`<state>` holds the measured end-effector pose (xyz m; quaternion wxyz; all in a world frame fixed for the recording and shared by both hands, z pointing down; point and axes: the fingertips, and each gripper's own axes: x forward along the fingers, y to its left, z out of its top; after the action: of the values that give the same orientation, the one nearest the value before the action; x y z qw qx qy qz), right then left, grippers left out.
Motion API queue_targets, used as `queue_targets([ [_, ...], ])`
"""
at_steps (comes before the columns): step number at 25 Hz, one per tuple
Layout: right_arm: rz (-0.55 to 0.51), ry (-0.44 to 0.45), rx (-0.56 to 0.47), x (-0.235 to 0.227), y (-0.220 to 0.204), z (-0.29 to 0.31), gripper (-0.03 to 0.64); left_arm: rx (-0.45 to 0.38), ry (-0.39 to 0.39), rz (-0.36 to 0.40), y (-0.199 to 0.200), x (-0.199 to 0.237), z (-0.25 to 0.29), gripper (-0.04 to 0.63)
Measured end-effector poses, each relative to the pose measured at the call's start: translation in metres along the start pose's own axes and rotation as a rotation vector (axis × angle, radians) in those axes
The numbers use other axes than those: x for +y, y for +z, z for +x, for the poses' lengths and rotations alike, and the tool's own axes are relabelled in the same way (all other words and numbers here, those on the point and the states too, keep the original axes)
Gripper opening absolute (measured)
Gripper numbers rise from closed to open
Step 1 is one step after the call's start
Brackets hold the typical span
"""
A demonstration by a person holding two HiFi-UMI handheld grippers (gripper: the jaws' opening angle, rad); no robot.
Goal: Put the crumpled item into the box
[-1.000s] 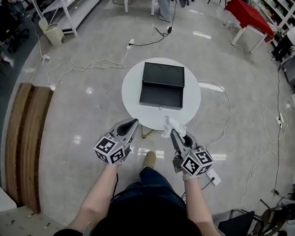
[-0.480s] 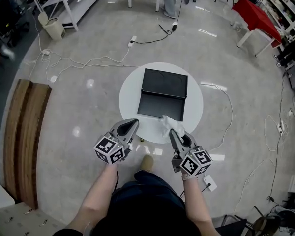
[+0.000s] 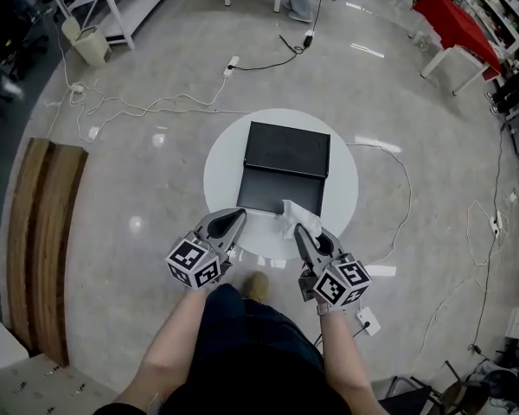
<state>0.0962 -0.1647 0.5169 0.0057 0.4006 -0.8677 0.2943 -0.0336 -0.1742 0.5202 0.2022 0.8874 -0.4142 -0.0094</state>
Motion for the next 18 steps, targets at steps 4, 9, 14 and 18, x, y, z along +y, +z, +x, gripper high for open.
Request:
queue_targets([
  [4, 0.012, -0.007, 0.009, -0.006, -0.003, 0.008, 0.080, 0.017, -0.007, 0.003, -0.004, 0.005, 0.008, 0.012],
  [9, 0.026, -0.032, 0.025, -0.012, -0.004, 0.025, 0.080, 0.045, -0.026, 0.006, -0.002, 0.020, 0.019, 0.011],
  [14, 0.034, -0.063, 0.034, -0.020, -0.003, 0.052, 0.081, 0.080, -0.060, 0.014, -0.003, 0.043, 0.035, 0.012],
  [18, 0.037, -0.088, 0.044, -0.033, 0.001, 0.069, 0.081, 0.107, -0.092, 0.035, -0.002, 0.053, 0.054, 0.012],
])
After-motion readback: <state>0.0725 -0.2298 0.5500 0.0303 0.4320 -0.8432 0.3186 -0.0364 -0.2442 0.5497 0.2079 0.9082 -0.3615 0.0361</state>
